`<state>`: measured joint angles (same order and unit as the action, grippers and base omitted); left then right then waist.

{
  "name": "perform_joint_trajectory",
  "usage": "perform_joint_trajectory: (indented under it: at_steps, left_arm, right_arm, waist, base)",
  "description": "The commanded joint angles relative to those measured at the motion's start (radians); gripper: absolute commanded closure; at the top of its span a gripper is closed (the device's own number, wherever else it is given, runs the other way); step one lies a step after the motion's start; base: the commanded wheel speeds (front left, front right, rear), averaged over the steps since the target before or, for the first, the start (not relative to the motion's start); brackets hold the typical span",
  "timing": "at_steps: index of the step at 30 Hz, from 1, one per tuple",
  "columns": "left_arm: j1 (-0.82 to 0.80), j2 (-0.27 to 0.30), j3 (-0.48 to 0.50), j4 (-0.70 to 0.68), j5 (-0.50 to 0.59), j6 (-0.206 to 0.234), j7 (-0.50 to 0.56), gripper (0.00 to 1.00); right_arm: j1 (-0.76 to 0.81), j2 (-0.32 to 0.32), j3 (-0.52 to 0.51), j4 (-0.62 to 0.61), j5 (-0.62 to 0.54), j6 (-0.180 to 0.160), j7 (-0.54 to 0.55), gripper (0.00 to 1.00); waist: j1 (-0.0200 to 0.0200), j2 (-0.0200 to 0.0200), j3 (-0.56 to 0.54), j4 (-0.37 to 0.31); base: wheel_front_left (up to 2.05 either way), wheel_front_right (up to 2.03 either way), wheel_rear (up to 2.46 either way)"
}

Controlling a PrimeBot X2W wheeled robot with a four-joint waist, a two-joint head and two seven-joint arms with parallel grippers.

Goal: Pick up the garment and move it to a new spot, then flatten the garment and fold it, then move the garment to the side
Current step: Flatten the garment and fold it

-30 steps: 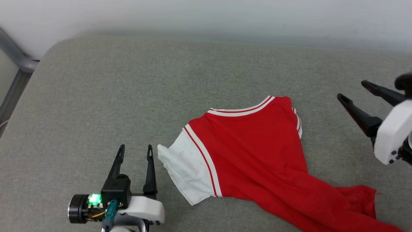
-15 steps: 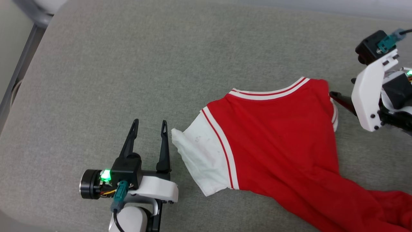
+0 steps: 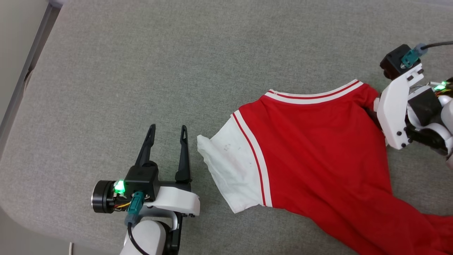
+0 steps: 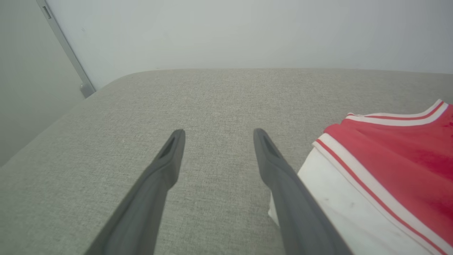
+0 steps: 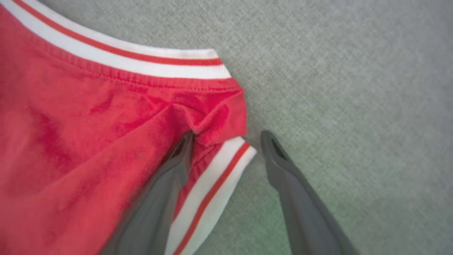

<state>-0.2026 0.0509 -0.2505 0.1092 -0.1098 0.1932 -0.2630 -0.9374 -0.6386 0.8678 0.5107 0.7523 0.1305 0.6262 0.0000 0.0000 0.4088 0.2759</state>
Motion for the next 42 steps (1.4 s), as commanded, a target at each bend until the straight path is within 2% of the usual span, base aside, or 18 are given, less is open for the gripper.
perform_joint_trajectory:
  at_steps: [1, 9, 13, 17, 24, 30, 31, 37, 42]
  left_arm:
    - [0.003, -0.001, 0.006, 0.003, 0.003, 0.001, -0.003, 0.0]
    - [0.045, -0.001, 0.04, 0.015, 0.029, -0.014, -0.003, 0.0]
    - [0.079, 0.0, 0.056, 0.017, 0.039, -0.024, -0.003, 0.0]
    - [0.117, 0.002, 0.073, 0.015, 0.046, -0.027, -0.003, 0.0]
    - [0.16, 0.002, 0.091, 0.015, 0.054, -0.034, -0.003, 0.0]
    - [0.174, 0.001, 0.094, 0.011, 0.058, -0.039, -0.003, 0.0]
    - [0.174, 0.001, 0.094, 0.011, 0.058, -0.039, -0.003, 0.0]
    - [0.165, 0.0, 0.088, 0.007, 0.061, -0.042, -0.003, 0.0]
    - [0.136, 0.0, 0.078, 0.001, 0.059, -0.048, -0.003, 0.0]
  right_arm:
    - [0.039, 0.013, 0.04, 0.015, 0.01, 0.0, -0.015, 1.0]
    - [0.031, -0.047, 0.067, -0.072, 0.064, 0.0, -0.258, 1.0]
    - [0.09, -0.109, 0.032, -0.147, 0.089, 0.0, -0.366, 1.0]
    - [0.199, -0.181, -0.035, -0.223, 0.107, 0.0, -0.427, 1.0]
    - [0.475, -0.276, -0.276, -0.293, 0.119, 0.0, -0.482, 1.0]
    - [0.708, -0.294, -0.539, -0.311, 0.087, 0.0, -0.477, 1.0]
    - [0.708, -0.294, -0.539, -0.311, 0.087, 0.0, -0.477, 1.0]
    - [0.857, -0.251, -0.777, -0.369, 0.024, 0.0, -0.416, 1.0]
    - [0.849, -0.202, -0.897, -0.429, -0.029, 0.0, -0.336, 1.0]
  waist:
    - [0.0, 0.0, -0.014, -0.011]
    - [0.0, 0.0, -0.112, -0.076]
    - [0.0, 0.0, -0.167, -0.113]
    - [0.0, 0.0, -0.209, -0.152]
    - [0.0, 0.0, -0.245, -0.2]
    - [0.0, 0.0, -0.252, -0.22]
    - [0.0, 0.0, -0.252, -0.22]
    - [0.0, 0.0, -0.238, -0.218]
    - [0.0, 0.0, -0.202, -0.201]
  base:
    - [0.0, 0.0, 0.0]
    - [0.0, 0.0, 0.0]
    - [0.0, 0.0, 0.0]
    - [0.0, 0.0, 0.0]
    - [0.0, 0.0, 0.0]
    - [0.0, 0.0, 0.0]
    - [0.0, 0.0, 0.0]
    - [0.0, 0.0, 0.0]
    - [0.0, 0.0, 0.0]
